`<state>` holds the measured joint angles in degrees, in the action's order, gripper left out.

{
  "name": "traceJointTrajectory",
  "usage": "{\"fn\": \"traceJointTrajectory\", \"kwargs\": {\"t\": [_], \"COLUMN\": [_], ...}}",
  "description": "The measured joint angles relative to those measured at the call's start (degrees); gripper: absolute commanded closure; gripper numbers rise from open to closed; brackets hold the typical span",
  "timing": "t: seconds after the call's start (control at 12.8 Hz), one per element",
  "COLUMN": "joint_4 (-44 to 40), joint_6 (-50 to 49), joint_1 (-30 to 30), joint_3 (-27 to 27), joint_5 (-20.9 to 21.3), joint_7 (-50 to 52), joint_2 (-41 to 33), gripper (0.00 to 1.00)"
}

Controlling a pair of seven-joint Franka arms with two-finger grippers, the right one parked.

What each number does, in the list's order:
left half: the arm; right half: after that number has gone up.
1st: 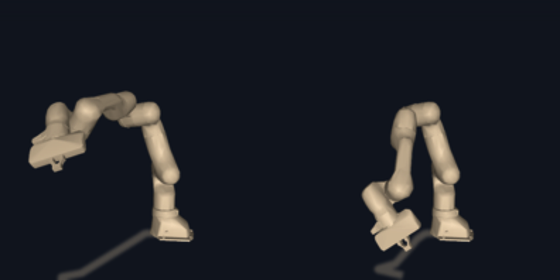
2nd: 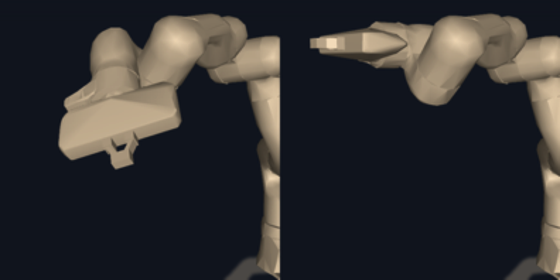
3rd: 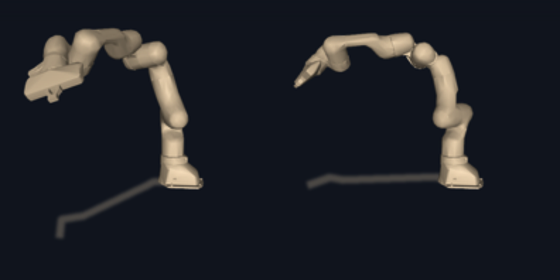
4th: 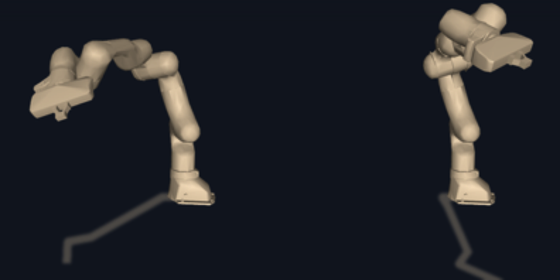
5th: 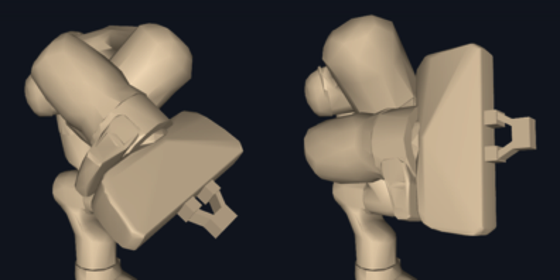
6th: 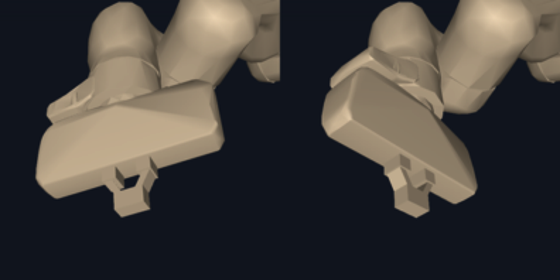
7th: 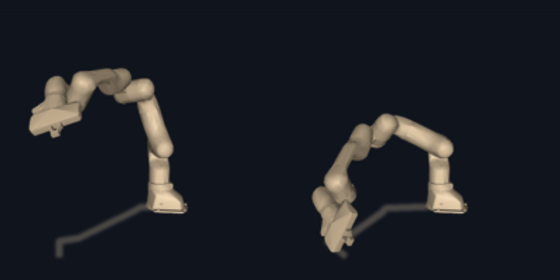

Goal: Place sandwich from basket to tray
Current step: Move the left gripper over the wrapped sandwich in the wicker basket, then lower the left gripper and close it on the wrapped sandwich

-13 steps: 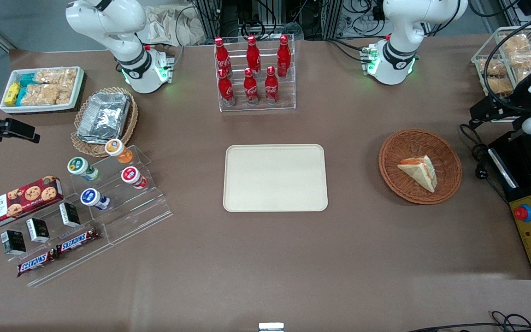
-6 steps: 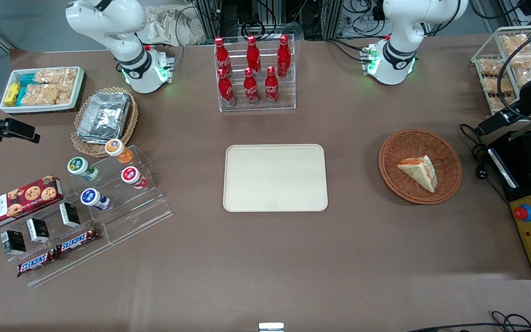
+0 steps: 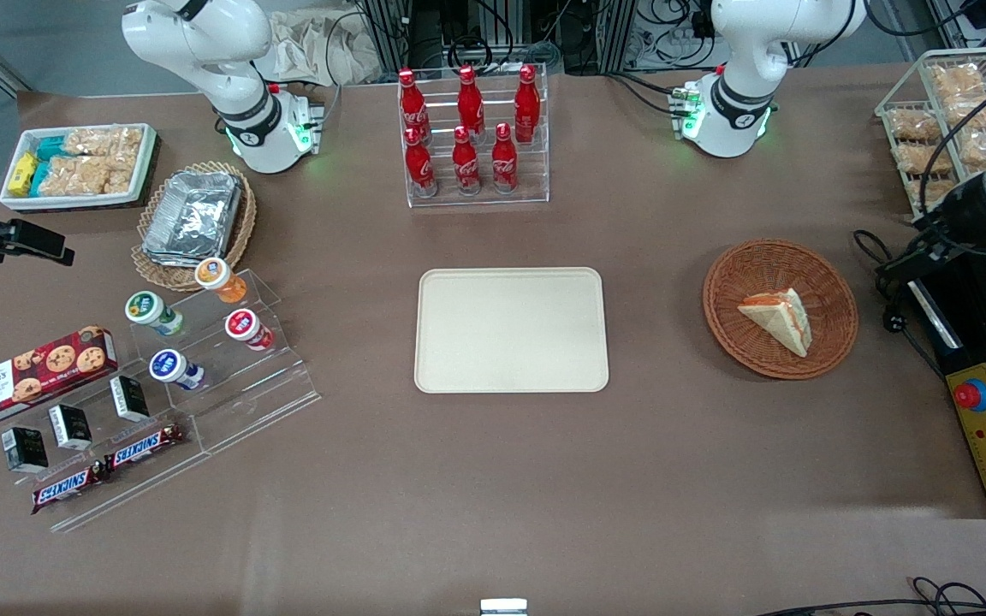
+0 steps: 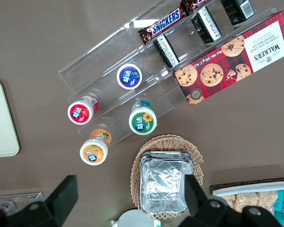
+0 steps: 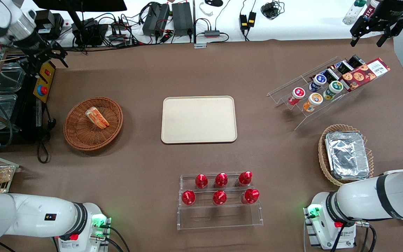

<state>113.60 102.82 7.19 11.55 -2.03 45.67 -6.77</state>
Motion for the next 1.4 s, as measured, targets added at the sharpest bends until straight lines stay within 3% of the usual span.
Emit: {"fn": "traceJointTrajectory", "kwargs": {"t": [0.23,0.78,1.4], "joint_4": [10.81,23.21,25.16], "joint_6": [10.38,26.83,34.34], "joint_1": [0.06,0.44,2.51], "joint_3": [-0.09,-0.28,-1.34], "joint_5": [-0.01,-0.34,-0.40], "joint_7": [6.96,9.26,9.38], "joint_2": [-1.40,-0.26,5.28], "gripper": [0.00,0.00,0.00]}}
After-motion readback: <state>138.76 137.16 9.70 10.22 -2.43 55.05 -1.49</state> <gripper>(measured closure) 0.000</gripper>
